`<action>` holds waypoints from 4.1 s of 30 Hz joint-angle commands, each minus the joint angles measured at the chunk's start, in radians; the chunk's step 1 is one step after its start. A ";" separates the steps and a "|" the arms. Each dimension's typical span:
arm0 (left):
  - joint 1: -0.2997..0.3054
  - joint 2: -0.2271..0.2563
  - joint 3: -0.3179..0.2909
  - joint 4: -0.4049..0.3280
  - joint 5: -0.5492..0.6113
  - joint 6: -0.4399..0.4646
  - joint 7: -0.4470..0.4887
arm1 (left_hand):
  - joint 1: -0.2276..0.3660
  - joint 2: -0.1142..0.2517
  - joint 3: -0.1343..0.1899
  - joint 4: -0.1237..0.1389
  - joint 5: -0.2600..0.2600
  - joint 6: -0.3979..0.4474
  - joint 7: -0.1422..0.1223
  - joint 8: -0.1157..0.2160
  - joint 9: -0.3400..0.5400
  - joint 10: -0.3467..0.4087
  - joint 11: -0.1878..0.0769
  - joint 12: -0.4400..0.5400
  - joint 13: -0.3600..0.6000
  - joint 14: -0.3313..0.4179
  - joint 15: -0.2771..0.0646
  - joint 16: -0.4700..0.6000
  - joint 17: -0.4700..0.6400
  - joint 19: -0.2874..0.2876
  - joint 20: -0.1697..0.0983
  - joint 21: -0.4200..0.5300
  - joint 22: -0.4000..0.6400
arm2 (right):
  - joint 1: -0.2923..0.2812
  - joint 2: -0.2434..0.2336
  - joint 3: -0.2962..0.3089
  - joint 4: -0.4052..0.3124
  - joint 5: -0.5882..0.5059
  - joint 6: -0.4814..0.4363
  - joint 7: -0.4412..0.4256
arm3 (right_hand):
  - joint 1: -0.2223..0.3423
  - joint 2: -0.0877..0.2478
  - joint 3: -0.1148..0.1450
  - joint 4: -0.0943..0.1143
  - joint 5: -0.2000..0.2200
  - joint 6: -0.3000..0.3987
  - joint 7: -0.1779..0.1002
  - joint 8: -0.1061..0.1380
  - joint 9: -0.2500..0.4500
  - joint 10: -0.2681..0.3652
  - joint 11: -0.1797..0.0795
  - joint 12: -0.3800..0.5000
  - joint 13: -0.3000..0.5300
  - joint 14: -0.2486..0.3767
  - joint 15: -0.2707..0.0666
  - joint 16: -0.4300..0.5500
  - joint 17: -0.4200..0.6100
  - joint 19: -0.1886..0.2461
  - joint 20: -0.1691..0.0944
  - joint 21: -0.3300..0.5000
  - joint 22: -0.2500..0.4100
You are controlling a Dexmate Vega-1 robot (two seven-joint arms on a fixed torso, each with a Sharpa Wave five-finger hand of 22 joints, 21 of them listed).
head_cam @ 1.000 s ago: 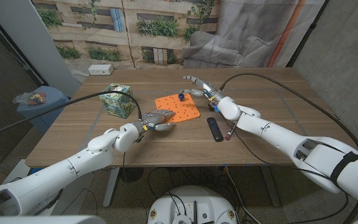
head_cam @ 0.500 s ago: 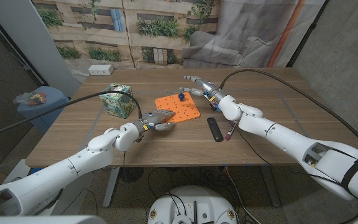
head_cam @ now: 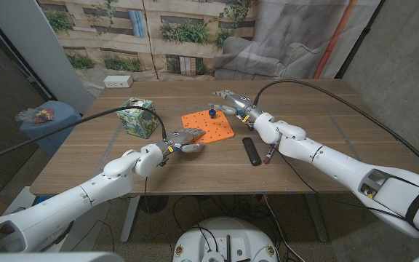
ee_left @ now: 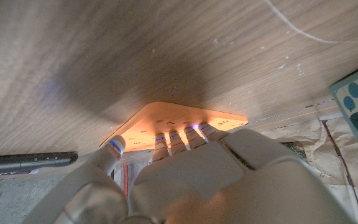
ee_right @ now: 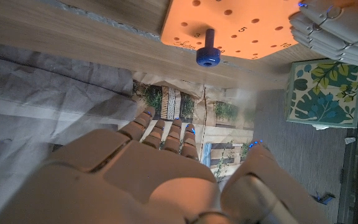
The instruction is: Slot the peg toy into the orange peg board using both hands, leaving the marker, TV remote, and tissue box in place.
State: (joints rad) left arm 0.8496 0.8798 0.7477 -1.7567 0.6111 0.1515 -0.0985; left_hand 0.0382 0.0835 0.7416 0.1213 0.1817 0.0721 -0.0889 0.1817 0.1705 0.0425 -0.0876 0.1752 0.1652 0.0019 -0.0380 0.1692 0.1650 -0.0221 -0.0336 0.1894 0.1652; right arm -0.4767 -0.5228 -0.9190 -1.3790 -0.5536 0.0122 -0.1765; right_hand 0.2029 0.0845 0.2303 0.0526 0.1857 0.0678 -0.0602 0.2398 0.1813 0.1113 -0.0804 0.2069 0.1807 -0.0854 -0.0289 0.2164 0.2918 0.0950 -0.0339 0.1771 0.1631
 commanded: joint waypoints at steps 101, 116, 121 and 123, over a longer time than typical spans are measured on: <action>0.006 -0.005 0.008 -0.012 0.003 0.015 0.006 | 0.008 0.089 0.023 0.004 -0.003 0.035 0.020 0.008 0.006 0.042 0.006 0.008 0.005 0.047 -0.056 0.008 0.004 0.016 -0.164 0.003 0.006 | 0.019 0.007 -0.117 -0.043 -0.219 -0.201 0.205 | -0.126 0.033 -0.002 0.059 0.017 0.089 -0.042 -0.020 0.001 0.069 -0.045 -0.007 0.003 0.019 -0.002 0.005 -0.034 -0.024 0.008 0.007 0.003; 0.009 -0.004 0.009 -0.019 0.005 0.019 0.001 | 0.007 0.089 0.025 0.005 -0.003 0.035 0.020 0.008 0.006 0.043 0.008 0.008 0.005 0.048 -0.056 0.008 0.004 0.017 -0.162 0.003 0.006 | 0.027 0.009 -0.133 -0.047 -0.240 -0.223 0.229 | -0.138 0.034 -0.002 0.065 0.018 0.104 -0.043 -0.020 0.001 0.076 -0.047 -0.009 0.003 0.021 -0.004 0.005 -0.037 -0.026 0.013 0.006 0.003; 0.010 -0.006 0.009 -0.020 0.006 0.020 0.000 | 0.007 0.088 0.025 0.005 -0.003 0.035 0.020 0.008 0.006 0.043 0.007 0.008 0.005 0.048 -0.056 0.008 0.004 0.017 -0.163 0.003 0.006 | 0.027 0.010 -0.134 -0.048 -0.242 -0.222 0.234 | -0.141 0.034 -0.002 0.066 0.018 0.109 -0.045 -0.020 0.001 0.079 -0.050 -0.009 0.003 0.022 -0.005 0.005 -0.038 -0.026 0.013 0.007 0.003; 0.011 -0.006 0.009 -0.022 0.007 0.022 0.002 | 0.007 0.088 0.025 0.005 -0.003 0.035 0.020 0.008 0.006 0.043 0.006 0.008 0.005 0.048 -0.056 0.008 0.004 0.018 -0.163 0.003 0.006 | 0.027 0.008 -0.135 -0.049 -0.244 -0.221 0.236 | -0.142 0.033 -0.002 0.067 0.019 0.111 -0.046 -0.020 0.001 0.079 -0.050 -0.009 0.003 0.022 -0.005 0.005 -0.039 -0.026 0.014 0.007 0.003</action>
State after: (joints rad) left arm 0.8572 0.8748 0.7584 -1.7737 0.6146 0.1690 -0.0985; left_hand 0.0409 0.0809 0.7593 0.1228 0.1817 0.0720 -0.0888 0.1817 0.1705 0.0425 -0.0876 0.1772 0.1647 0.0018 -0.0379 0.1676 0.1649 -0.0197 -0.0356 0.1854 0.1651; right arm -0.4518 -0.5135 -1.0468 -1.4241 -0.7874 -0.2064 0.0482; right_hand 0.0688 0.0949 0.2262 0.1147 0.2010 0.1669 -0.1052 0.2144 0.1792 0.1828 -0.1268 0.1923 0.1796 -0.0635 -0.0322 0.2164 0.2506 0.0738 -0.0231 0.1781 0.1635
